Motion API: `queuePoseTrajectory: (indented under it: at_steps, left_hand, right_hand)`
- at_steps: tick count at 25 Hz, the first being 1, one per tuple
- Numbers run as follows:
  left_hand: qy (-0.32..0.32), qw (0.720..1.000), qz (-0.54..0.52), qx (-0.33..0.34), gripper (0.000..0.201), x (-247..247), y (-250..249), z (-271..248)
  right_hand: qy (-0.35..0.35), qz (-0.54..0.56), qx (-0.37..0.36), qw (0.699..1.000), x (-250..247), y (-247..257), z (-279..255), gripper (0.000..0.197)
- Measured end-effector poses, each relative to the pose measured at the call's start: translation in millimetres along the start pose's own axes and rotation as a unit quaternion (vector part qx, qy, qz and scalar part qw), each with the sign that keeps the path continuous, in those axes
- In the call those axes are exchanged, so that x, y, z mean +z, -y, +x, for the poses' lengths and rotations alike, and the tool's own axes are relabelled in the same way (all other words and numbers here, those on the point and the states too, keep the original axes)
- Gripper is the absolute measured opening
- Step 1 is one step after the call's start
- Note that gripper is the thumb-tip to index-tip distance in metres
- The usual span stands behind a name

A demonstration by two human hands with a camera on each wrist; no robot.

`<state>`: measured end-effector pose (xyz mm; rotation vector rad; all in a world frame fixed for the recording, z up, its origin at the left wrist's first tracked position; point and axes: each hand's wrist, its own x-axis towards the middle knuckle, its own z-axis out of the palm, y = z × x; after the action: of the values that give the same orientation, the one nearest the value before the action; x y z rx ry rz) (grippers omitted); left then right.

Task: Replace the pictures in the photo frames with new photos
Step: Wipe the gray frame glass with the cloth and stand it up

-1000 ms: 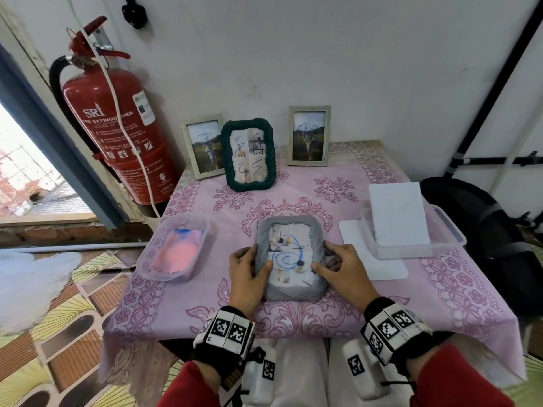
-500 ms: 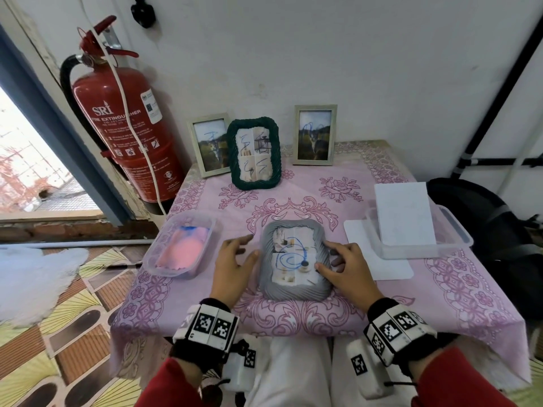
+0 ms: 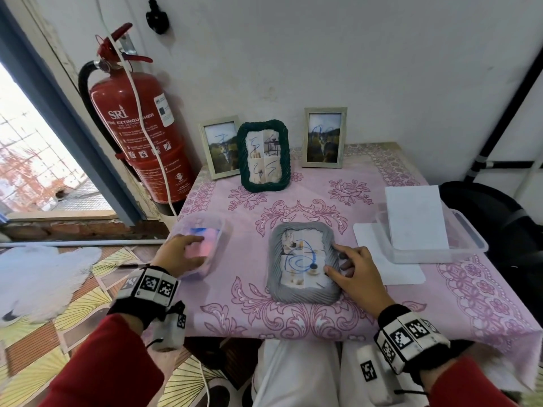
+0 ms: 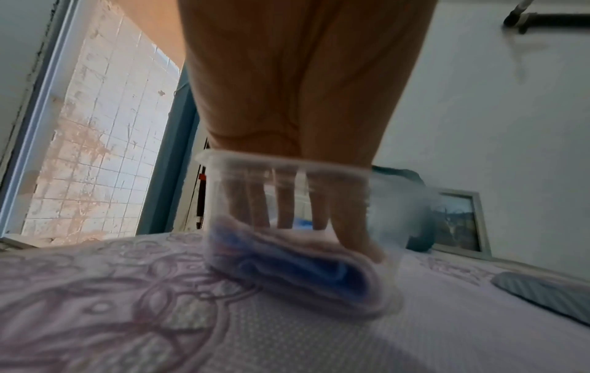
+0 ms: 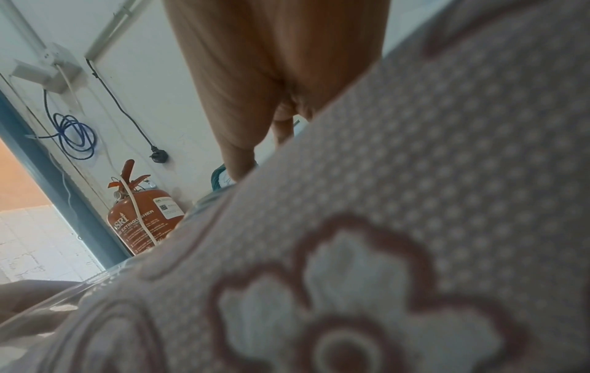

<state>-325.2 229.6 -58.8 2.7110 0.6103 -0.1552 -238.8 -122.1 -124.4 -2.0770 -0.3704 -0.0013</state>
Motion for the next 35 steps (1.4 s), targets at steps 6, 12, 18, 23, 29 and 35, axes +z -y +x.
queuePoseTrajectory:
  at_steps: [6, 12, 18, 23, 29, 35]
  left_hand:
    - [-0.041, 0.999, 0.013, 0.0, 0.045, -2.3, -2.0, 5.9]
    - [-0.213, 0.974, -0.063, 0.033, 0.038, -2.2, -15.9, -2.0]
    - [-0.322, 0.925, -0.135, 0.151, 0.041, -0.1, -85.6, -16.2]
    - [-0.185, 0.946, -0.19, 0.185, 0.045, 38.9, -140.3, -25.5]
    - [-0.047, 0.972, -0.143, 0.179, 0.038, 74.8, -167.4, -23.5]
    - [0.081, 0.98, 0.042, 0.175, 0.053, 86.7, -151.3, -27.7]
  right_hand:
    - [-0.003, 0.001, 0.002, 1.0, 0.7, 0.0, -0.5, 0.054]
    - [-0.005, -0.007, 0.001, 1.0, 0.6, 1.0, -0.4, 0.054]
    - [-0.003, -0.016, -0.006, 1.0, 0.3, 2.9, -1.8, 0.054]
    - [0.001, -0.018, 0.001, 1.0, 0.2, 4.0, -1.9, 0.055]
    - [0.001, -0.025, 0.005, 1.0, 0.2, 5.9, -1.9, 0.055]
    - [0.011, -0.036, 0.007, 0.999, -2.0, 9.8, -4.6, 0.051]
